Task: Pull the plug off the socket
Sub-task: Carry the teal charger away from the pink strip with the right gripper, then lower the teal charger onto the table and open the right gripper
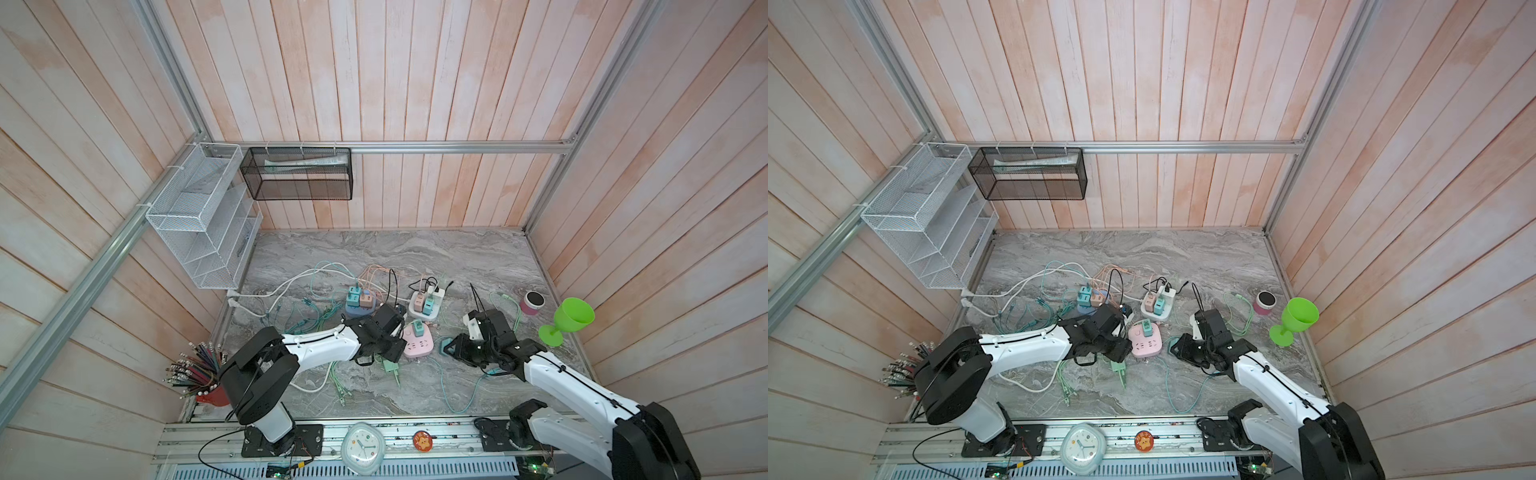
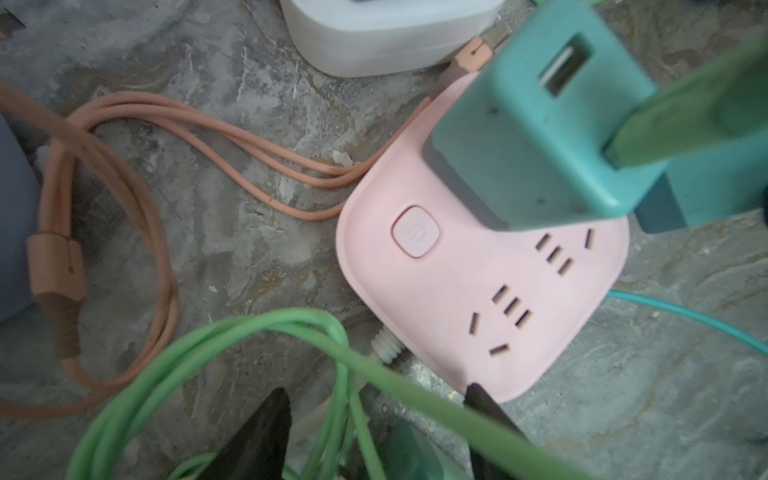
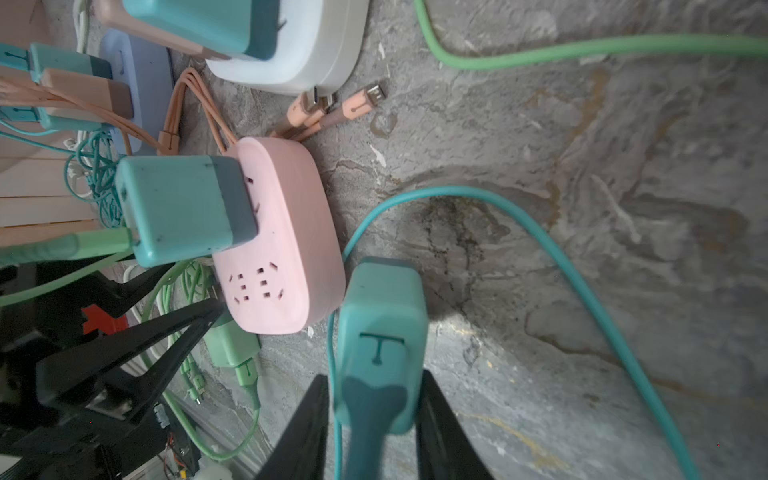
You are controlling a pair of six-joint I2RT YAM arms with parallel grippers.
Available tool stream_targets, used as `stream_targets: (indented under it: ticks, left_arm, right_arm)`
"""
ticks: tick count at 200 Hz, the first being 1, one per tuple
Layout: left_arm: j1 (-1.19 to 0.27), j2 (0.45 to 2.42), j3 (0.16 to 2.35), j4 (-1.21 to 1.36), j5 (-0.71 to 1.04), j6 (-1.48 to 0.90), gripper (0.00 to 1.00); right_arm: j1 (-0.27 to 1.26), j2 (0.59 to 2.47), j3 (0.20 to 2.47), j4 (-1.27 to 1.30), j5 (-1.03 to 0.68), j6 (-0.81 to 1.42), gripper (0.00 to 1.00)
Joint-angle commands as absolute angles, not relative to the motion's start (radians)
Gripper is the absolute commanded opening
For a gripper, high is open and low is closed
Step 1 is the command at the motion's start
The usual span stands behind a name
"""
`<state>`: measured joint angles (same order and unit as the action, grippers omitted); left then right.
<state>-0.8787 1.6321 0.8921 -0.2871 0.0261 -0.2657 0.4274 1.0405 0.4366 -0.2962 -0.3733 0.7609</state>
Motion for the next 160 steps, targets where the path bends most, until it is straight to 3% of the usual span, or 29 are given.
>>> stream_targets:
  ticks: [1,52,126,160]
  left_arm:
    - [-0.879,1.625,0.901,-0.259,0.039,-0.267,0.69]
    - [-0.879,1.625,0.899,-0.254,0.044,-0.269,0.69]
    - [-0.879,1.623,0.902,-0.253,0.04,-0.271,0.69]
    - [-0.879,1.627,0.904,-0.249,0.041,-0.271,0.69]
  right_arm:
    - [0.371,1.037,0.408,-0.284,-0.473,0.755,0.42]
    - [0.343,0.97,0.426,-0.336,-0.522,0.768,0.46]
    - [0.342,0.874,0.434,-0.37,-0.614,0.814,0.41]
    - [0.34,0.809,0.453,-0.386,-0.577,0.851,0.39]
